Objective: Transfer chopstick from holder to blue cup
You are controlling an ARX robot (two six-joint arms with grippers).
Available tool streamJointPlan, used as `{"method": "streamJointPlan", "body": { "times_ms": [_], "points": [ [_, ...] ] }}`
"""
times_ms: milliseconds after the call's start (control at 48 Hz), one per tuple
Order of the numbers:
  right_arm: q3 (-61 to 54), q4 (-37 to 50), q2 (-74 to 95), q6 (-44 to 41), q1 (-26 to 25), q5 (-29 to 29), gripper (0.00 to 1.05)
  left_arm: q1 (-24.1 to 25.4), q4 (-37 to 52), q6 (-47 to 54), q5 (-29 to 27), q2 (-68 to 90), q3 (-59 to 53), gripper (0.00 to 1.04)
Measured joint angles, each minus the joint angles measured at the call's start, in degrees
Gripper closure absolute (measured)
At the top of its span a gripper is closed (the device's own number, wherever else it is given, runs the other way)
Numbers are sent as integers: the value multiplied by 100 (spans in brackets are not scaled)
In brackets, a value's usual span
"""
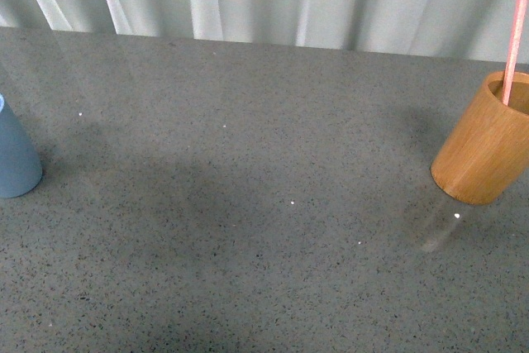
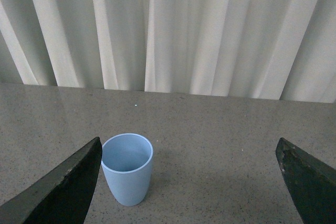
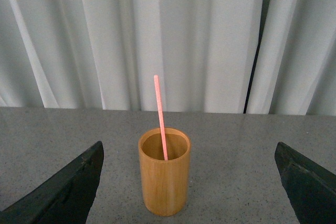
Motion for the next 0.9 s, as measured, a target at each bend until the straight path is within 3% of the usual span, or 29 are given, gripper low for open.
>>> {"method": "streamJointPlan", "body": {
  "times_ms": [417, 438, 479, 521, 562, 646, 750, 896],
  "points": [
    [0, 0, 0, -2, 0, 0, 10, 0, 0, 2, 0, 0, 0, 7],
    [0, 0, 0, 0, 0, 0, 10, -66, -79, -118, -197, 70, 22, 7],
    [0, 0, 0, 0, 0, -2, 10, -492, -1097, -850, -1816, 750, 448, 7],
    [0, -2, 0, 0, 2, 13, 10, -511, -1652, -1611, -2855, 1550, 778, 7],
    [0, 0, 0, -2, 0, 0, 10, -302, -1692, -2098, -3213, 2055, 892, 7],
    [0, -2, 2, -2, 0, -2, 10, 256, -1314, -2428, -3040, 2719, 1088, 7],
    [0, 0, 0, 0, 0, -2, 10, 1102, -476, -2352, -2229, 3753, 1611, 7],
    [0, -2, 0, 0, 0, 0, 10, 1759, 205, -2050, -1351, 5372, 2546, 7]
  ]
}}
